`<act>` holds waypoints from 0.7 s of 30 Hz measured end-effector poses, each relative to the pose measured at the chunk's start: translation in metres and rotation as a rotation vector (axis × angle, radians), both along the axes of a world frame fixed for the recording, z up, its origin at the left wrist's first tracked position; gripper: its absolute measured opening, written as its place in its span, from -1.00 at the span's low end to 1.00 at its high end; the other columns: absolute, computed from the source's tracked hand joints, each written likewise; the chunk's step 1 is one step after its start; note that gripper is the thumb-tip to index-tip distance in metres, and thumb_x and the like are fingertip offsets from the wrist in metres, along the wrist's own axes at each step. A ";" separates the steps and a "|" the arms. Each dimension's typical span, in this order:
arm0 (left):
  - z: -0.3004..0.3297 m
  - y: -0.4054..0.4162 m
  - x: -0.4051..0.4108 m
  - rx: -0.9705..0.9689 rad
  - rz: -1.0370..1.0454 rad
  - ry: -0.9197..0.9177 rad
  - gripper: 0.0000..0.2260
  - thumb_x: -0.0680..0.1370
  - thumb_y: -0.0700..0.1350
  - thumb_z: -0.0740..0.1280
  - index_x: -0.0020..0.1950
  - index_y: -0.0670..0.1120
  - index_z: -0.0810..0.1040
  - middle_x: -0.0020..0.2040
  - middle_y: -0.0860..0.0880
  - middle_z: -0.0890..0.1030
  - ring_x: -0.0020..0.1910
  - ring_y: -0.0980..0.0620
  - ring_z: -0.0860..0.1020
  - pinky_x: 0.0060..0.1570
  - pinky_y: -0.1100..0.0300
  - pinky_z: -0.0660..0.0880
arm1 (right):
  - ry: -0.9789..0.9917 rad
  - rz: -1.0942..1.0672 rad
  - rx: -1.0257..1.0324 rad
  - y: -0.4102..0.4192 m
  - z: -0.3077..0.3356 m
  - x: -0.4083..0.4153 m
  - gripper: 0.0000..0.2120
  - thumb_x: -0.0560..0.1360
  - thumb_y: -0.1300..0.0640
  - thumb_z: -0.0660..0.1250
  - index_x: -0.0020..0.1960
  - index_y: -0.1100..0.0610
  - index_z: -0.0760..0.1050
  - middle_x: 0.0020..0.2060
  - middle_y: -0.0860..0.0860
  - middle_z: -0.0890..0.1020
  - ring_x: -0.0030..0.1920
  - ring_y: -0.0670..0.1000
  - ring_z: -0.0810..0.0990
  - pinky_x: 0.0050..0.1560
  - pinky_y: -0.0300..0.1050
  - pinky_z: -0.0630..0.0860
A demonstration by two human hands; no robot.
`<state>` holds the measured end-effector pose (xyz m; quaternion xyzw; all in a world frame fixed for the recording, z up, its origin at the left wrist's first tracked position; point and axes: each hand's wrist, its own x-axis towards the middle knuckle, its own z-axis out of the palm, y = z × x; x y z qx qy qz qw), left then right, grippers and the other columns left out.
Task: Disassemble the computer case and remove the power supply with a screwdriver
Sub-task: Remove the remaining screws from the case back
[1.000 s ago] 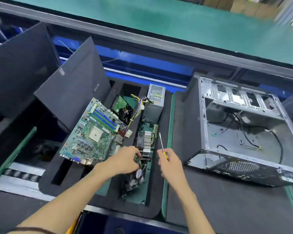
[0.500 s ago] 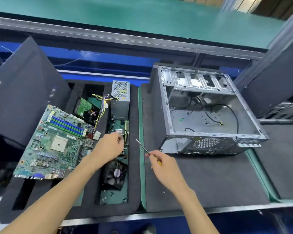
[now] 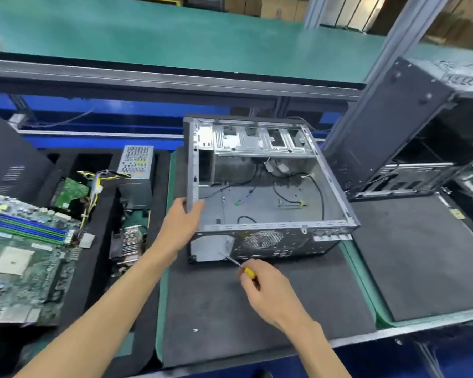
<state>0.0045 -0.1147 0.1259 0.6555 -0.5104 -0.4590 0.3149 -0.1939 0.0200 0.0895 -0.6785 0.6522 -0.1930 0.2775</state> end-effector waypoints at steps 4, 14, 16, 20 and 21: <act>0.000 0.002 -0.015 -0.048 0.122 -0.124 -0.68 0.63 0.17 0.20 0.17 -0.05 0.50 -0.01 0.04 0.58 -0.06 0.04 0.54 -0.19 0.13 0.37 | 0.213 0.186 0.027 0.002 -0.035 -0.031 -0.66 0.62 0.02 0.15 0.36 -0.08 0.47 0.11 -0.06 0.42 0.17 -0.01 0.37 0.21 -0.12 0.34; 0.017 0.012 -0.018 0.031 0.166 -0.034 -0.84 0.58 0.20 0.28 0.02 0.19 0.60 0.13 0.19 0.62 0.12 0.15 0.56 0.12 0.14 0.44 | -0.083 0.336 -0.210 0.005 0.003 -0.067 -0.78 0.60 -0.11 0.25 0.06 -0.05 0.62 -0.08 -0.14 0.61 -0.04 -0.10 0.54 0.05 -0.08 0.53; 0.018 0.018 -0.020 0.054 0.199 0.025 -0.75 0.55 0.20 0.34 0.16 0.14 0.60 0.21 0.14 0.62 0.22 0.08 0.55 0.28 0.05 0.42 | -0.242 0.196 -0.422 -0.007 0.037 -0.088 -0.78 0.59 -0.02 0.29 -0.18 0.01 0.58 -0.30 -0.14 0.58 -0.26 -0.12 0.52 -0.21 -0.10 0.52; 0.014 0.036 -0.029 0.033 0.363 0.206 -0.67 0.48 0.08 0.45 0.20 -0.01 0.64 0.10 0.04 0.71 0.13 0.00 0.65 0.20 0.03 0.53 | -0.262 -0.205 -0.714 -0.080 0.095 -0.145 -0.87 0.58 0.11 0.29 -0.02 0.12 0.59 -0.14 -0.04 0.57 -0.09 -0.01 0.49 -0.05 -0.21 0.41; 0.017 0.034 -0.029 0.046 0.353 0.188 -0.74 0.50 0.01 0.45 0.15 -0.03 0.66 0.03 0.02 0.72 0.06 -0.03 0.68 0.09 0.07 0.57 | -0.212 -0.289 -0.636 -0.104 0.104 -0.158 -0.83 0.59 0.11 0.30 0.12 0.15 0.58 -0.01 0.02 0.56 0.04 0.04 0.48 0.06 -0.21 0.38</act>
